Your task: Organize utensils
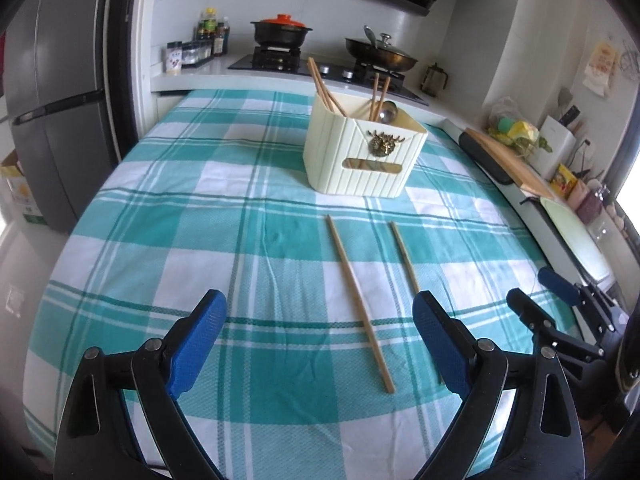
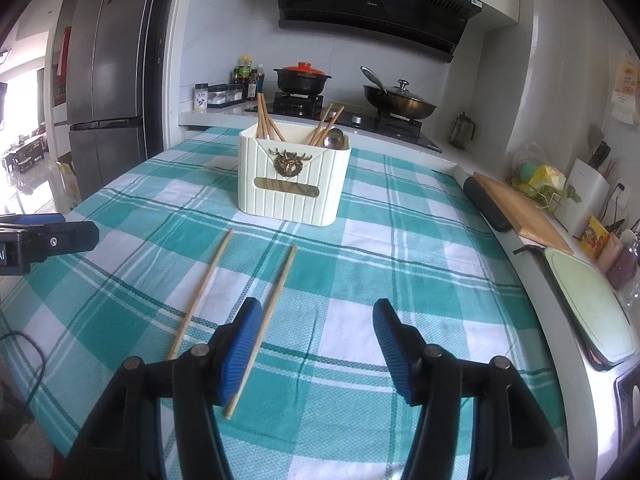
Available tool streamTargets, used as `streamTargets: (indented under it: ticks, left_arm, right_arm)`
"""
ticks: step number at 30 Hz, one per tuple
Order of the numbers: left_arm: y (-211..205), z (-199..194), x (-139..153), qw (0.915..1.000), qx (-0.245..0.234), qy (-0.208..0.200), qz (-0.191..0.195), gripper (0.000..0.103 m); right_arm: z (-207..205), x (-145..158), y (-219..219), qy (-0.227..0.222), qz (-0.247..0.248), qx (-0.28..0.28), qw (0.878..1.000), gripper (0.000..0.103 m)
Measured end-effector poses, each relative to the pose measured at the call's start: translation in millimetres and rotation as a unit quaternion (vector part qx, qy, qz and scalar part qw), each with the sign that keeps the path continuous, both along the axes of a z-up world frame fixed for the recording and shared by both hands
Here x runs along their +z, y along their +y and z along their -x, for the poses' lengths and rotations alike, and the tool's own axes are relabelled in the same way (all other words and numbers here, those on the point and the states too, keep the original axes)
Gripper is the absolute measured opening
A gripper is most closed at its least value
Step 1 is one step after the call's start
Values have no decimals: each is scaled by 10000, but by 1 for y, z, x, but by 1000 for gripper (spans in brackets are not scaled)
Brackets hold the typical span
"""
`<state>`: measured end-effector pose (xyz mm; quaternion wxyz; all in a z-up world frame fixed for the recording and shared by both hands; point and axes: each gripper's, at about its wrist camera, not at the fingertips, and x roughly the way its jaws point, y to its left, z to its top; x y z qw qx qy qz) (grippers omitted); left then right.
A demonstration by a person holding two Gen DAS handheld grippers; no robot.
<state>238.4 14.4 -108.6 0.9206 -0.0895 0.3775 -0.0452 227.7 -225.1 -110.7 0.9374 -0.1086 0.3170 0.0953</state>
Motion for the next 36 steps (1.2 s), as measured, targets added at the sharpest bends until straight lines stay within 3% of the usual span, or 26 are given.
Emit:
streamTargets:
  ticks: [8,16,28,36]
  left_arm:
    - [4,2,-7,9999,90,79,-63,95]
    - [10,-1,-13,9996,220,173,51,95]
    - [-24,-41,-33,9982,-253,542,5,95]
    - [-25,-40,-45,9973,-187,704,4,95]
  right_arm:
    - [2,-5,0,77,-99,29,9999,59]
    - [-9,-20,-36,317,-390,-547,9972,59]
    - [-17,-34,-33,671,-669,-460,9944,59]
    - [-20,-44,-41,828,-758,-553,9921,59]
